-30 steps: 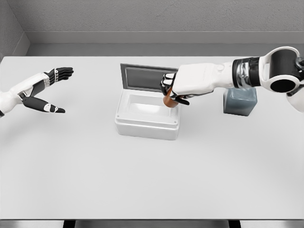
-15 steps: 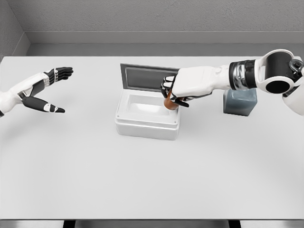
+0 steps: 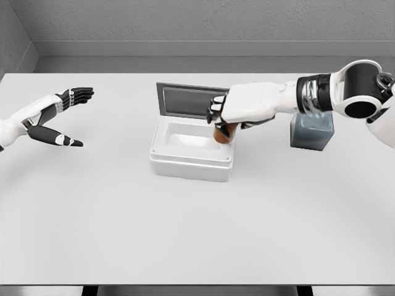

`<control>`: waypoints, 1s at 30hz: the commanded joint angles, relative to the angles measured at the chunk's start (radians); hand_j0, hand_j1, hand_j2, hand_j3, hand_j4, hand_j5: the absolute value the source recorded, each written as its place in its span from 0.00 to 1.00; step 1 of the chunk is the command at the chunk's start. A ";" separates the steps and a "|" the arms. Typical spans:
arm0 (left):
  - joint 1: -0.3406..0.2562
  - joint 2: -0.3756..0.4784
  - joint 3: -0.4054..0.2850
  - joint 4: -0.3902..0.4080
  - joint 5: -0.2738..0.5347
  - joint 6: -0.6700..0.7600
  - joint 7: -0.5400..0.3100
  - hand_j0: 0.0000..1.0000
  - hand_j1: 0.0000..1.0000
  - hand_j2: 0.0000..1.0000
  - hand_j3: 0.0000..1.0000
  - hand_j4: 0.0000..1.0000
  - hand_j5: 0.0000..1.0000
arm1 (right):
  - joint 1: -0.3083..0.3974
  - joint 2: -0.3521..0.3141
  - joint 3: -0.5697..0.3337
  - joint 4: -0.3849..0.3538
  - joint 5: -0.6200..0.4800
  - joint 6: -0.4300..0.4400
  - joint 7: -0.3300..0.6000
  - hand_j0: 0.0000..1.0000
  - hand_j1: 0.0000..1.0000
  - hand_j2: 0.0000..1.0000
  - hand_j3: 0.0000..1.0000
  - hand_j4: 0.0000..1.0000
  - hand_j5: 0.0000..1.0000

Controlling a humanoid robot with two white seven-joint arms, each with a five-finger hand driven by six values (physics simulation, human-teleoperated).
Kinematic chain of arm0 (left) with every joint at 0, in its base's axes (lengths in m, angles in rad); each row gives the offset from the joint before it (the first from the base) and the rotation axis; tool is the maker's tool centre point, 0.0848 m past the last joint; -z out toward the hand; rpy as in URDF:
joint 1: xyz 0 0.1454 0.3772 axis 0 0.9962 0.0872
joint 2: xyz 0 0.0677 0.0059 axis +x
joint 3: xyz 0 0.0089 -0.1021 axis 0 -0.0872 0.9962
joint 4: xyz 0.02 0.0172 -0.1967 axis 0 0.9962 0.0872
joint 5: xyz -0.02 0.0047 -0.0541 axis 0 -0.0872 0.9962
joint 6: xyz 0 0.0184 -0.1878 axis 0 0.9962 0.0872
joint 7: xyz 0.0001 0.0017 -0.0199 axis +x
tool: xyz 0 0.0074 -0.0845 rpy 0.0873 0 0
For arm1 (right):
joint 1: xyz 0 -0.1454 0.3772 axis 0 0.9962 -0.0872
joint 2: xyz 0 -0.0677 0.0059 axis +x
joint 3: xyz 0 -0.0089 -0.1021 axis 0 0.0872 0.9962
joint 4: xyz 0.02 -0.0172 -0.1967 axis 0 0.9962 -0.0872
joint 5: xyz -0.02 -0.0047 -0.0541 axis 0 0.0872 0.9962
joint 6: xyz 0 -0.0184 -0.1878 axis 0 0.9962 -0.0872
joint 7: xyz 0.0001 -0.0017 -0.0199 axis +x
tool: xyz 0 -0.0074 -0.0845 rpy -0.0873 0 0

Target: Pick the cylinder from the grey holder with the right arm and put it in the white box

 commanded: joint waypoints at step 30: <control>-0.163 -0.323 0.025 0.064 -0.153 0.155 0.000 1.00 1.00 1.00 1.00 1.00 1.00 | 0.184 -0.428 -0.287 -0.144 -0.135 0.003 0.000 1.00 1.00 1.00 1.00 1.00 1.00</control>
